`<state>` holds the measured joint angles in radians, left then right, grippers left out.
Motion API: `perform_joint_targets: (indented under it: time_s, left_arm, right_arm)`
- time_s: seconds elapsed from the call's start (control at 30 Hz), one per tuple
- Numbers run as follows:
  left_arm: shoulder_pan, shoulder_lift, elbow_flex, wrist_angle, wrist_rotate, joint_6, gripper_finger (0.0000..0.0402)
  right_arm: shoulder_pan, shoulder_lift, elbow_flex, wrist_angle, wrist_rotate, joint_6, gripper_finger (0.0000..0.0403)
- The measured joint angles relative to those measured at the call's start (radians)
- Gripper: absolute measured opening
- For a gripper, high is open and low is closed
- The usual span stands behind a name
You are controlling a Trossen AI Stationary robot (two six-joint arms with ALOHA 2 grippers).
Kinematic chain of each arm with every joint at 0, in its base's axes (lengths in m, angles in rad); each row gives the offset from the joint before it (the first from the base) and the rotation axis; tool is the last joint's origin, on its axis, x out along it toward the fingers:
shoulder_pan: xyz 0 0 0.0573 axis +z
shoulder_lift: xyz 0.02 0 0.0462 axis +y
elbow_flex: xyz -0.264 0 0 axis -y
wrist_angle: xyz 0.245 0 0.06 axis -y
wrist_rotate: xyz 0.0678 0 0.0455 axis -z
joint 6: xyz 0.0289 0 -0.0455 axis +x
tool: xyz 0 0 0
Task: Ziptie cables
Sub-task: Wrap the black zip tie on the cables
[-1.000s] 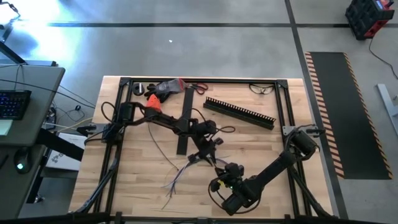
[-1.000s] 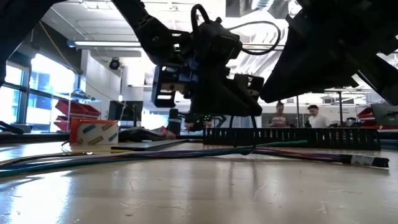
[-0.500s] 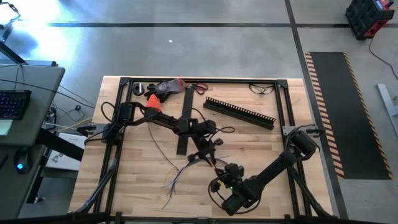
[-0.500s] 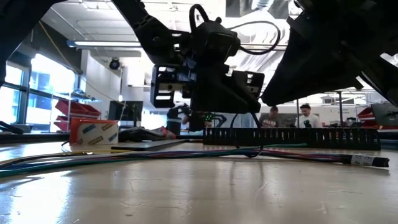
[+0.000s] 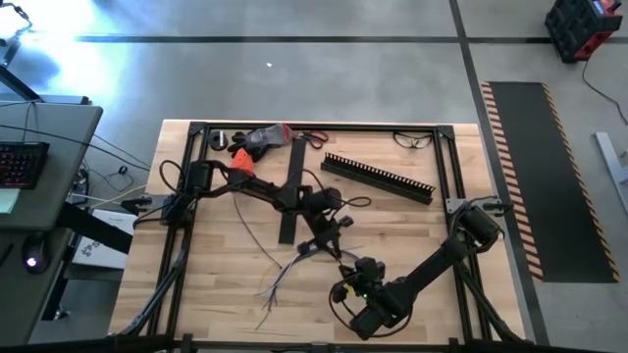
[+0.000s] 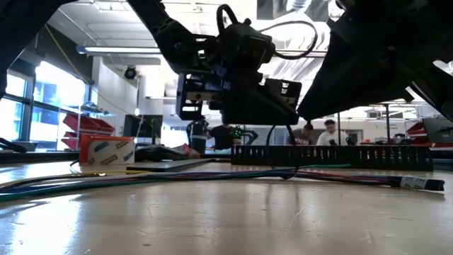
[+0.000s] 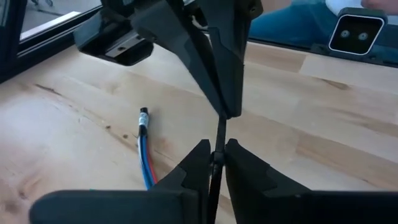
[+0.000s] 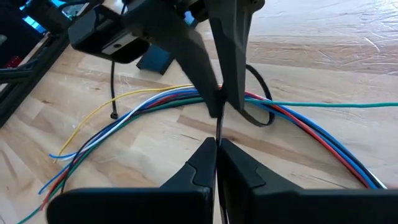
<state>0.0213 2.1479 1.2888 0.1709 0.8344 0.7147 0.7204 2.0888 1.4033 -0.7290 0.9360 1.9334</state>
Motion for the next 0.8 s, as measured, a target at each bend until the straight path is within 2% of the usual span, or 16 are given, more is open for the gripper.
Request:
perform_joint_targets:
  time_s: [0.2,0.43,0.63,0.8]
  left_arm:
    - [0.006,0.0,0.0,-0.002,0.002,-0.007,0.0007]
    - [0.023,0.0,0.0,-0.028,0.007,-0.006,0.0004]
    - [0.065,0.0,0.0,-0.047,0.027,-0.007,0.0003]
    - [0.072,0.0,0.0,-0.063,0.037,-0.007,0.0003]
  right_arm:
    - [0.002,0.0,0.0,0.0,0.0,-0.001,0.0]
    - [0.033,0.0,0.0,0.0,0.007,0.036,0.0]
    - [0.093,0.0,0.0,0.001,-0.034,0.086,0.0]
    - [0.126,0.0,0.0,0.002,-0.03,0.06,0.0]
